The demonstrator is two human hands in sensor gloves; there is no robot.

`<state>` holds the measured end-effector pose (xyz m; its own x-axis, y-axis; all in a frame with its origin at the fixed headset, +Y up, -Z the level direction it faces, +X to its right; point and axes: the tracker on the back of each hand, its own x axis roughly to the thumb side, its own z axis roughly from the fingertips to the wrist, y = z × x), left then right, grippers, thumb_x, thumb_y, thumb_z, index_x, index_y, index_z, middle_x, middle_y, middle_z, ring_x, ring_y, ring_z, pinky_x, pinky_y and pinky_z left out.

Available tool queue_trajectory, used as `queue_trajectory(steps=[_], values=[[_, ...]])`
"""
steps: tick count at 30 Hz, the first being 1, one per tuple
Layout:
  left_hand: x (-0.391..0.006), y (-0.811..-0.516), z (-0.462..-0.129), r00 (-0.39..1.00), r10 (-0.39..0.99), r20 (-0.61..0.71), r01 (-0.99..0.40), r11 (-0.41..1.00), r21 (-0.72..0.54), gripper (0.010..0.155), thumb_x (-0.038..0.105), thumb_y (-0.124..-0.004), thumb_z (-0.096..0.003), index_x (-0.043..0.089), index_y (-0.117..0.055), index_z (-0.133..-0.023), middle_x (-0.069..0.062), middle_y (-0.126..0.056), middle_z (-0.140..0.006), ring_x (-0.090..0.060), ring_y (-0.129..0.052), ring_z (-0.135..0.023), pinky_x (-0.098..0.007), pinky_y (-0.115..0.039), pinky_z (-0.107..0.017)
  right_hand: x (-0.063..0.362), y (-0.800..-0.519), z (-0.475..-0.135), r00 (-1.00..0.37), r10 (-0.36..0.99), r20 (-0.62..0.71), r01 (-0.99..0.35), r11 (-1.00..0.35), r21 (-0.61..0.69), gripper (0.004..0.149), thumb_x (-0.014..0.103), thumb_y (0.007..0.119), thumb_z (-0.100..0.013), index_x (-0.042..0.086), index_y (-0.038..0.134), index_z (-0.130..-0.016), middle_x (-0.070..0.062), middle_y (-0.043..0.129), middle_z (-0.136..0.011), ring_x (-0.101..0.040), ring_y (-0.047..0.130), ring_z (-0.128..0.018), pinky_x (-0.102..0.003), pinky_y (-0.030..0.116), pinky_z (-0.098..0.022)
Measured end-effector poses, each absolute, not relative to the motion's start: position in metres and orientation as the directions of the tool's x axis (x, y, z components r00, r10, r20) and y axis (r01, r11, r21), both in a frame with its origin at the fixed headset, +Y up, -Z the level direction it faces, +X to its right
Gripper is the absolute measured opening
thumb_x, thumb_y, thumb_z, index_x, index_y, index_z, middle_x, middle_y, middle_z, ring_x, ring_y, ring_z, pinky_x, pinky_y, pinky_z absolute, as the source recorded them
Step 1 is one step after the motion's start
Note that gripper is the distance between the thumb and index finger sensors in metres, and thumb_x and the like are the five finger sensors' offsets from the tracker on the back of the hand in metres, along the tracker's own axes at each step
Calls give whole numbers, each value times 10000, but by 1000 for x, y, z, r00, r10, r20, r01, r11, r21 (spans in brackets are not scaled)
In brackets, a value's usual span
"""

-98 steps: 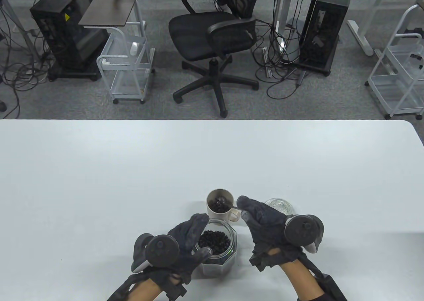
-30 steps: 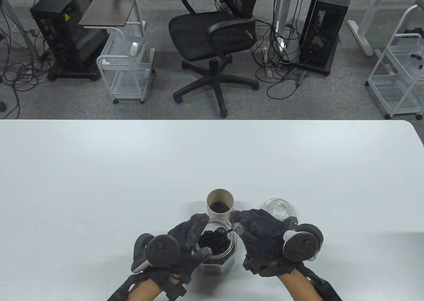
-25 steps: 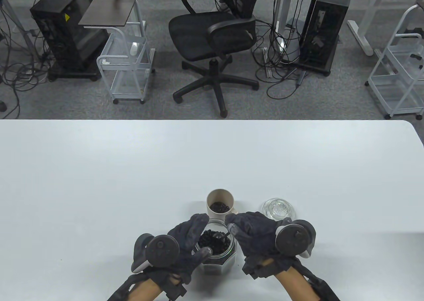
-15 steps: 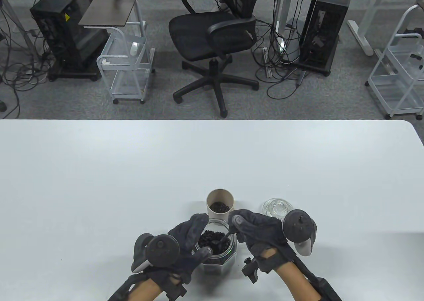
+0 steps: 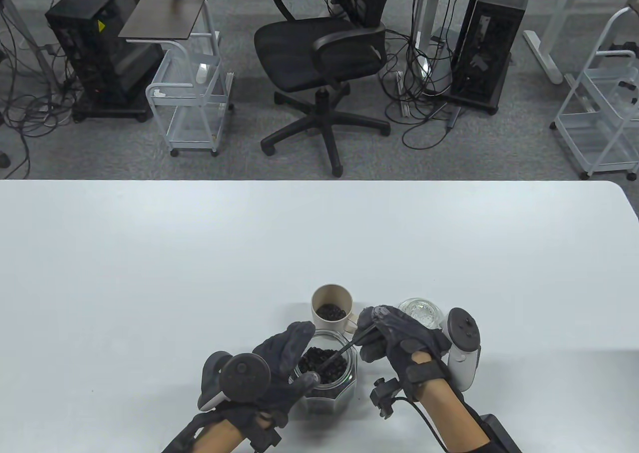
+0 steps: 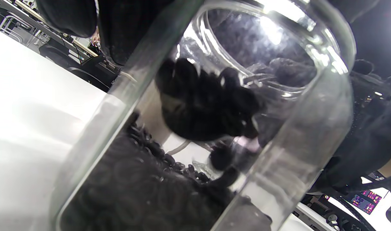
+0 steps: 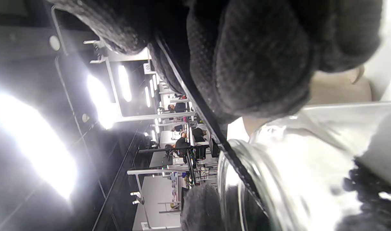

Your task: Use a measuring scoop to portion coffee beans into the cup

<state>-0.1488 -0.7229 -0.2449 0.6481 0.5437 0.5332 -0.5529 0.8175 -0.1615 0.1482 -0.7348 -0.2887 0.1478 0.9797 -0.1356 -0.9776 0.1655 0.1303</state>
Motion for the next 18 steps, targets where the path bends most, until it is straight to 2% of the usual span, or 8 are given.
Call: queue_trajectory(steps=[8,18], values=[[-149,-723,-245,649,543,533,-552,818,-161,917,723,-550,-420,150,-395,-1119,-224,-553,-1148,-548,-710,-987,-712,-556,-674,161,-750,-295,281,930,-237,-948,308,83,401,353,709,-548,67,810,-811,-241,914,-638,-357,1008,-343,-547,793,-363],[-149,-723,-245,649,542,534,-551,819,-160,917,722,-551,-420,148,-397,-1118,-225,-555,-1147,-547,-711,-987,-712,-556,-674,175,-754,-298,327,910,-254,-939,344,23,397,361,710,-544,79,817,-803,-230,921,-629,-342,1012,-334,-537,801,-359]])
